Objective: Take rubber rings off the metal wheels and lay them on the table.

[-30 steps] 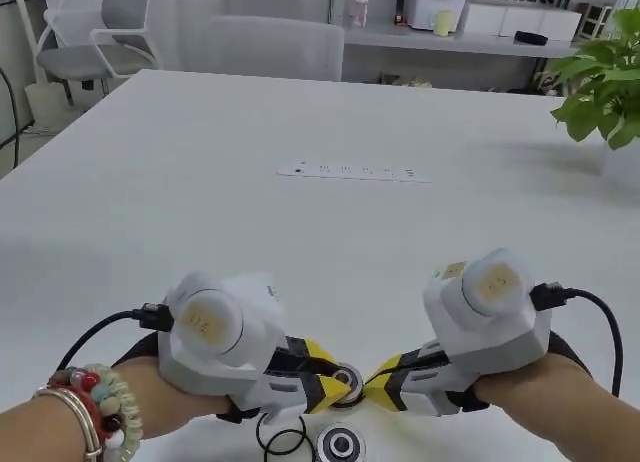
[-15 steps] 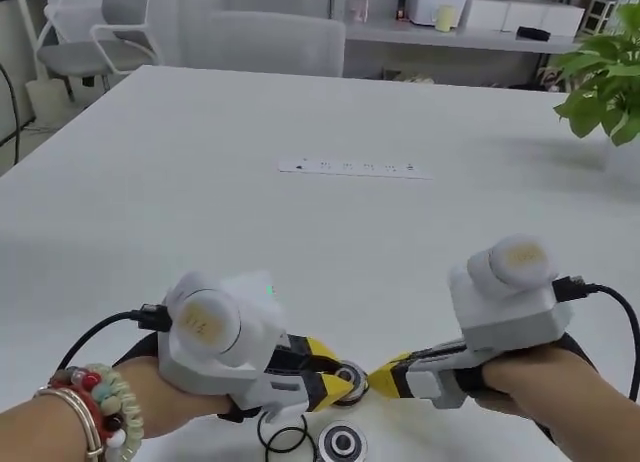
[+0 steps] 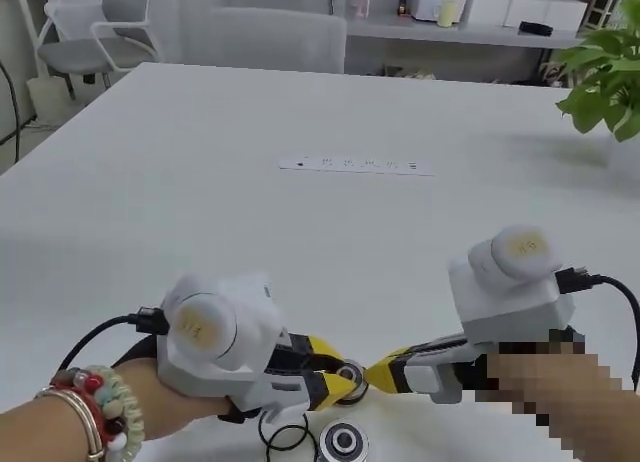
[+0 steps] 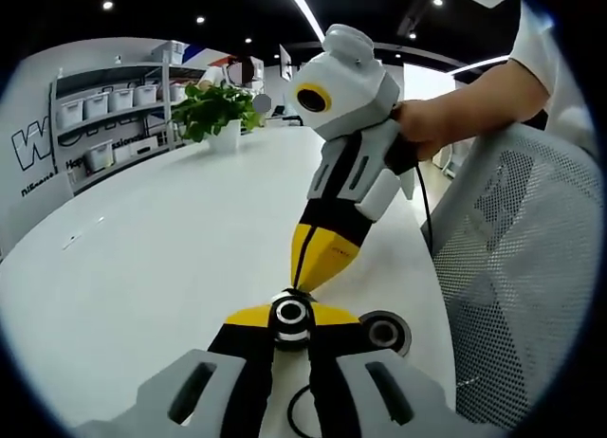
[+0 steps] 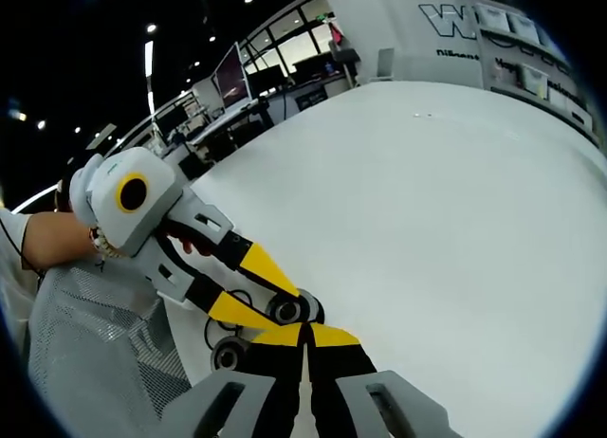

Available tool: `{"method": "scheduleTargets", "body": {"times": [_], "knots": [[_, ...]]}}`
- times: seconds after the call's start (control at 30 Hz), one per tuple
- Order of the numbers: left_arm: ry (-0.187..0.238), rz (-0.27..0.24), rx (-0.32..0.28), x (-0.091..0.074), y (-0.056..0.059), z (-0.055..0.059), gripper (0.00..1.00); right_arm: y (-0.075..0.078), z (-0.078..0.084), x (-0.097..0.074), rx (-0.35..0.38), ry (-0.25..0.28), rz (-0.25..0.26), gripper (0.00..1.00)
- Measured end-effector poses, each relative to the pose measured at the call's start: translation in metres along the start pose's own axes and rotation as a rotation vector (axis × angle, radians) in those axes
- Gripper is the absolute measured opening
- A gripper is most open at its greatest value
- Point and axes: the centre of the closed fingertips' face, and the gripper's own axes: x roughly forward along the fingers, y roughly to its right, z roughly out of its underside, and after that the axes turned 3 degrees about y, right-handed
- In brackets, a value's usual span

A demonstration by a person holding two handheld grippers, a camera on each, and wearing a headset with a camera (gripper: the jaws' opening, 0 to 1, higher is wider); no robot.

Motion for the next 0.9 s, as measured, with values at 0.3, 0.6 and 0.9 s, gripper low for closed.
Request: {"method": "scheduleTargets", "body": {"times": [0.3,0.6,0.9], "knots": [[0.001,0.0,0.003,0.0004,0.0,-0.0001,0.09,-0.0015,-0.0009,-0.0009,0.013,0.005,-0.011,0.0],[0.001,0.002,0.008,0.0005,-0.0001,-0.0001,0.09,-0.0042,-0.0028,-0.0015,0.028,0.016,-0.025,0.0],[0.001,0.002,0.013,0.0007,-0.0003,-0.0003,0.09,-0.0055,-0.004,-0.0017,0.012,0.021,-0.034,0.0]]}}
